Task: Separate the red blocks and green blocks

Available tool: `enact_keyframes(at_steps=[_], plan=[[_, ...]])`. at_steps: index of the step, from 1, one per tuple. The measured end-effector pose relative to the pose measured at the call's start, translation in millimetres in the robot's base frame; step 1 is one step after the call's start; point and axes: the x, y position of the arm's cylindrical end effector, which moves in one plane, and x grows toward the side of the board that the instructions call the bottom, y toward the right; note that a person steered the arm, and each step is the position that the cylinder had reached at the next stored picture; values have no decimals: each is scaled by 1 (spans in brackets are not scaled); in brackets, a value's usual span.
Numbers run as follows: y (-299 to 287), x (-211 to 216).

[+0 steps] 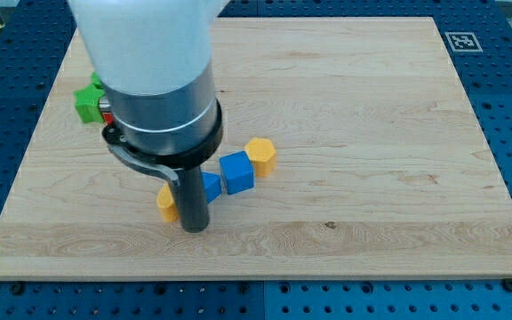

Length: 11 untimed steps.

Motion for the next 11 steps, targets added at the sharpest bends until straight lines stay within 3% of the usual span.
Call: enact_keyframes(at_steps=[4, 8, 11], plan=[[-101, -7], [-121, -140], [-121, -212]])
